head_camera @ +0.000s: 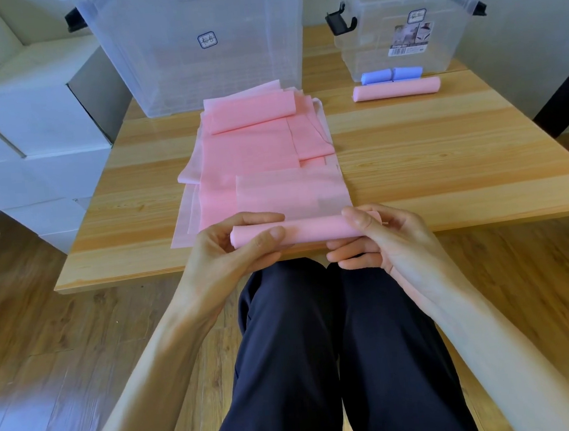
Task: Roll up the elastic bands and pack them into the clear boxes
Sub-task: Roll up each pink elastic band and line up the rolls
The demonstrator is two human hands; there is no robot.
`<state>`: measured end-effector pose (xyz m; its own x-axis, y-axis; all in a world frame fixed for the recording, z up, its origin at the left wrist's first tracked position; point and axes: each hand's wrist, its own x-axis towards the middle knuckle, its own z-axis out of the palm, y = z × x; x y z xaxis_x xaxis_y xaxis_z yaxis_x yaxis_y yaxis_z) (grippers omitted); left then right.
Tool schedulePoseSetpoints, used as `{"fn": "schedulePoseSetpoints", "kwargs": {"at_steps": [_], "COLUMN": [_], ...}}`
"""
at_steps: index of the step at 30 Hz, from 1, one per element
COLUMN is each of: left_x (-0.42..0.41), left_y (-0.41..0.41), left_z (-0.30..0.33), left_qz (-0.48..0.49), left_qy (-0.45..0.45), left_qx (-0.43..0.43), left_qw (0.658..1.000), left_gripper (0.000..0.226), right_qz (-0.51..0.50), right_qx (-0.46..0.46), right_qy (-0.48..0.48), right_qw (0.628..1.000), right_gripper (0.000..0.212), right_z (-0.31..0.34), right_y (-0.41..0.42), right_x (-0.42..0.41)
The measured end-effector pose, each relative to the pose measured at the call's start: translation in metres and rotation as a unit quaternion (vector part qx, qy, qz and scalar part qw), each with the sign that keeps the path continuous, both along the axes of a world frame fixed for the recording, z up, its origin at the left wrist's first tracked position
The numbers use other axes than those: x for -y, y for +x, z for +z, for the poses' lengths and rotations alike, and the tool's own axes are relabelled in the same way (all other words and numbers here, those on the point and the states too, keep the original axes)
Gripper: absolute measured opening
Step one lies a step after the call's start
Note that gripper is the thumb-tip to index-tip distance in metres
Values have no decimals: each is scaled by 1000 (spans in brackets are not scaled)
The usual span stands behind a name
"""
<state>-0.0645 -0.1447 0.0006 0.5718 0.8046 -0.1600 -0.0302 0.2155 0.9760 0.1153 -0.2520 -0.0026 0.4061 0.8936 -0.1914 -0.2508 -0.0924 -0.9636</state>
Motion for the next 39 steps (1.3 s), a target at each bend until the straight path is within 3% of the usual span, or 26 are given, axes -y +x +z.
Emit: {"fn": "schedulePoseSetpoints", "kwargs": {"at_steps": [16, 25, 30, 35, 39], "left_x": [-1, -1, -2, -1, 0], "left_y": [-1, -1, -4, -2, -4], "left_z": [-5, -5, -7, -7, -4], "left_qz": [31, 37, 10, 18, -1], "left_qy": [-10, -3, -21, -8, -3], "left_qx": [12, 18, 26, 6, 10], "left_qw": [999, 999, 999, 1000, 1000], "left_gripper": [25, 20, 18, 20, 15], "right_qz": [17, 35, 23, 27, 18], "right_qx": [-2, 8, 11, 10, 21], "right_qy": [24, 22, 11, 34, 19], "right_qw": [1000, 999, 1000, 999, 999], "right_gripper": [30, 34, 42, 29, 32], "right_z": [-2, -3, -2, -4, -3], "right_y": [0, -1, -1, -1, -1], "right_x": [1, 1, 0, -1, -2]}}
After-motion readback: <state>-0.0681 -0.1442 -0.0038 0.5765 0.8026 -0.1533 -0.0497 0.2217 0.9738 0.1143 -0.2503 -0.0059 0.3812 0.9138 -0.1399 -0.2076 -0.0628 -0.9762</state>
